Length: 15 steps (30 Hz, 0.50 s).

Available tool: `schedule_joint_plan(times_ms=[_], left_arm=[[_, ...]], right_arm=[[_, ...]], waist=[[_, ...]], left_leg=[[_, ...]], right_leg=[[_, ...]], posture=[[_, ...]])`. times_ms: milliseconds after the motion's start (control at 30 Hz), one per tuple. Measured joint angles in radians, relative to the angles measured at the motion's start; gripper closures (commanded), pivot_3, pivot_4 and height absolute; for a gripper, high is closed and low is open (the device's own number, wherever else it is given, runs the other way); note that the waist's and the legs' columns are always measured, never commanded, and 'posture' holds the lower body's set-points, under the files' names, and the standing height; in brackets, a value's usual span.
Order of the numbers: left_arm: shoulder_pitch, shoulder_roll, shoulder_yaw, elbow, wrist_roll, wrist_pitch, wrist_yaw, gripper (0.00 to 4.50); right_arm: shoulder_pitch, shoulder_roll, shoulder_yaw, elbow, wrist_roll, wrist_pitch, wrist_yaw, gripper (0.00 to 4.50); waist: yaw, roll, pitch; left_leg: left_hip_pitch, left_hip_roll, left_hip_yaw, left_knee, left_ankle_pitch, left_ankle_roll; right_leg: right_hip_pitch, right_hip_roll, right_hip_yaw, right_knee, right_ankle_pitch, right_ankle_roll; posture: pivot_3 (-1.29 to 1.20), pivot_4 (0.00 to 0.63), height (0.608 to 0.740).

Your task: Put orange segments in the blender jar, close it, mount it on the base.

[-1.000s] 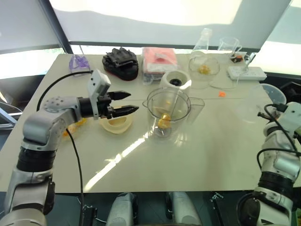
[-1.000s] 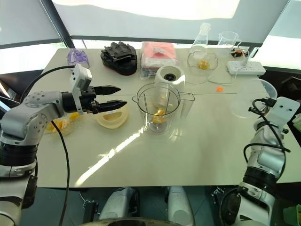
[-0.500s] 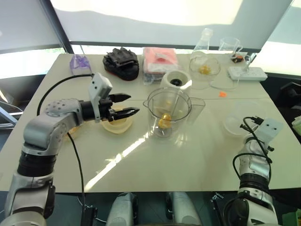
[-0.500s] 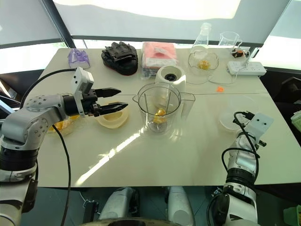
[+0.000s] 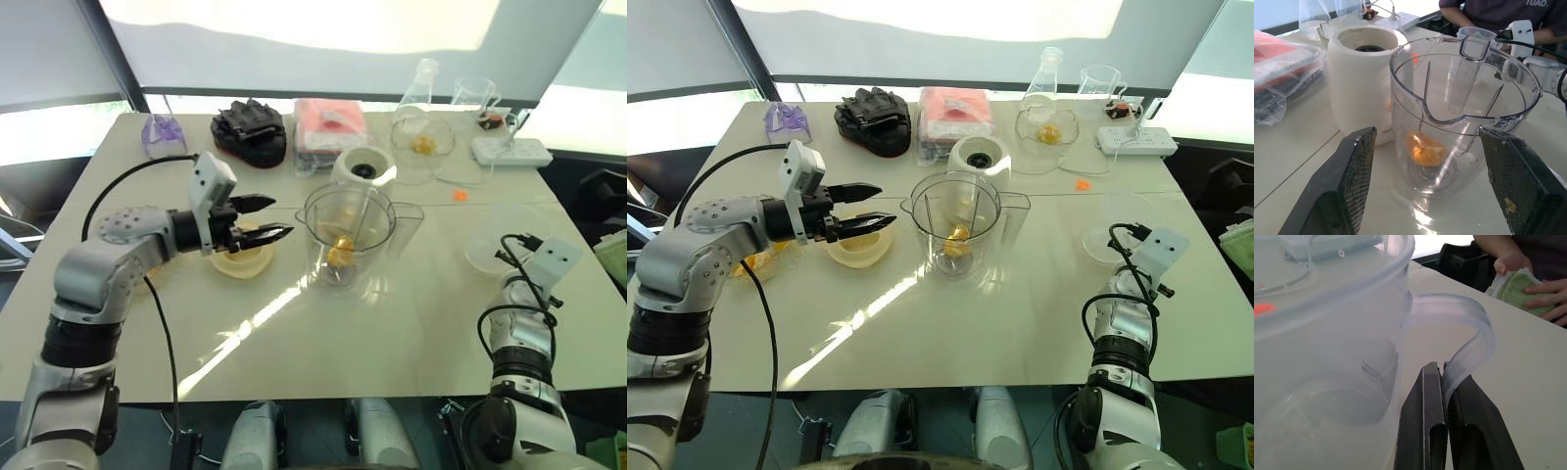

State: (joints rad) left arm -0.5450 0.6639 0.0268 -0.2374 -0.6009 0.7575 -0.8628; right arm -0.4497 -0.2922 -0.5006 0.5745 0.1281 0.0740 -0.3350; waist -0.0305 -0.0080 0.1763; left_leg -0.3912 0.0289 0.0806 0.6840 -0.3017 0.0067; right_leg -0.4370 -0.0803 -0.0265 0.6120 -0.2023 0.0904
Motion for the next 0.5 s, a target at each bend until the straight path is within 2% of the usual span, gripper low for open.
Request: schedule_joint_plan(times_ms=[233, 500], left_arm=[[0.000, 0.000, 0.000, -0.001, 0.000, 0.001, 0.003, 1.01], [0.013, -0.013, 0.001, -0.010, -0.001, 0.002, 0.031, 1.01]], right_arm=[[0.026, 0.001, 0.034, -0.011, -0.008, -0.002, -0.014, 0.04], [0.172, 0.034, 0.067, -0.218, -0.007, 0.061, -0.014, 0.04]], waist=[[-0.013, 0.000, 0.000], [-0.012, 0.000, 0.000]], left_leg=[[0.000, 0.000, 0.000, 0.000, 0.000, 0.000], [0.000, 0.001, 0.000, 0.000, 0.000, 0.000]], right_leg=[[0.000, 0.000, 0.000, 0.000, 0.000, 0.000], [0.000, 0.000, 0.000, 0.000, 0.000, 0.000]], posture=[[0.00, 0.150, 0.740], [0.00, 0.150, 0.740]])
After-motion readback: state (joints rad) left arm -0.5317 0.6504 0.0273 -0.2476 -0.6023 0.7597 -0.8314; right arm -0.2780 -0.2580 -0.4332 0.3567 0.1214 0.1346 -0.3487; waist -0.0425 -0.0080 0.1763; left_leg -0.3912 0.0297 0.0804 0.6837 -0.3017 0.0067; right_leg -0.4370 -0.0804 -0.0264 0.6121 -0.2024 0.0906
